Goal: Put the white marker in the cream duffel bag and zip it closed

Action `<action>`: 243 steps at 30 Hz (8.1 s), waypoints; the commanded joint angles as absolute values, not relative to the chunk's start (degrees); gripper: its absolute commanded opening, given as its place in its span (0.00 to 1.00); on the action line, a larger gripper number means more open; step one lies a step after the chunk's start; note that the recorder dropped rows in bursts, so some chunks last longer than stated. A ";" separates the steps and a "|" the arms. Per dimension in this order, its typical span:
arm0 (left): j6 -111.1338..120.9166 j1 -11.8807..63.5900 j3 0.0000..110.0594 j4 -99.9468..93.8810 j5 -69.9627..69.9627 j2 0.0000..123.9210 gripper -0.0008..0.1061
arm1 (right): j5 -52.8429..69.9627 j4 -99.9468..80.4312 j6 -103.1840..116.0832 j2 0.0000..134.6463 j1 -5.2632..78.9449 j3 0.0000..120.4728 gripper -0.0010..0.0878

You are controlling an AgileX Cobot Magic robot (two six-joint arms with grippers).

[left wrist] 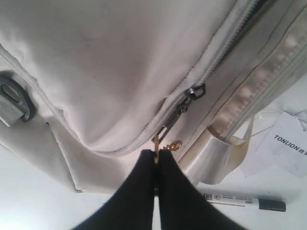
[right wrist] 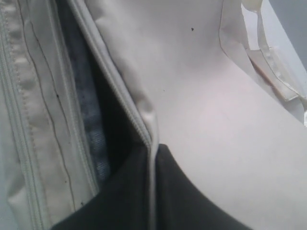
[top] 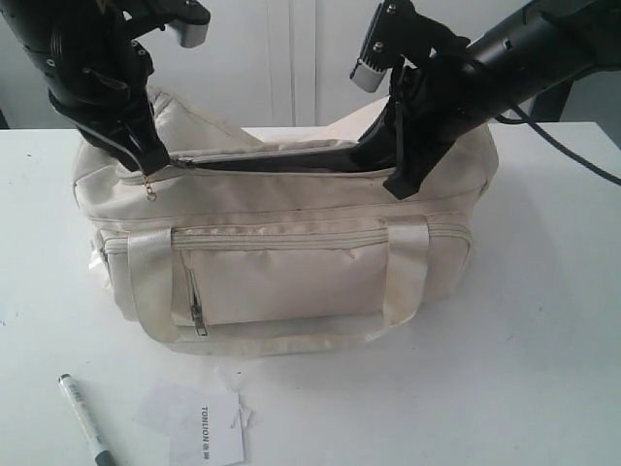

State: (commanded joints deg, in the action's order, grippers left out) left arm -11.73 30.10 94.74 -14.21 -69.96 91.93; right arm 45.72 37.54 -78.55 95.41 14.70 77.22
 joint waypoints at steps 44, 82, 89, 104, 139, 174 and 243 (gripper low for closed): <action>-12.37 25.37 94.74 -7.48 -69.96 91.93 0.01 | 47.22 49.96 -72.10 89.27 21.47 77.54 0.69; -12.46 25.37 94.74 -7.33 -69.96 91.93 0.01 | 42.19 30.75 -68.23 108.77 35.54 94.21 0.01; -12.91 25.37 94.74 -7.85 -69.96 91.93 0.01 | 42.19 29.02 -66.52 108.26 35.32 94.21 0.01; -13.44 25.27 94.74 -12.27 -69.96 92.03 0.01 | 42.31 24.58 -62.75 106.31 35.32 94.21 0.01; -13.54 20.69 94.74 -15.70 -64.90 95.27 0.01 | 43.65 24.58 -62.85 106.30 35.32 94.21 0.01; -11.01 17.79 94.74 -15.60 -47.88 98.59 0.01 | 44.90 24.58 -64.50 106.30 35.32 94.21 0.01; 12.99 9.34 65.72 23.72 -31.92 86.48 0.68 | 43.31 24.69 -50.92 106.30 35.32 94.10 0.01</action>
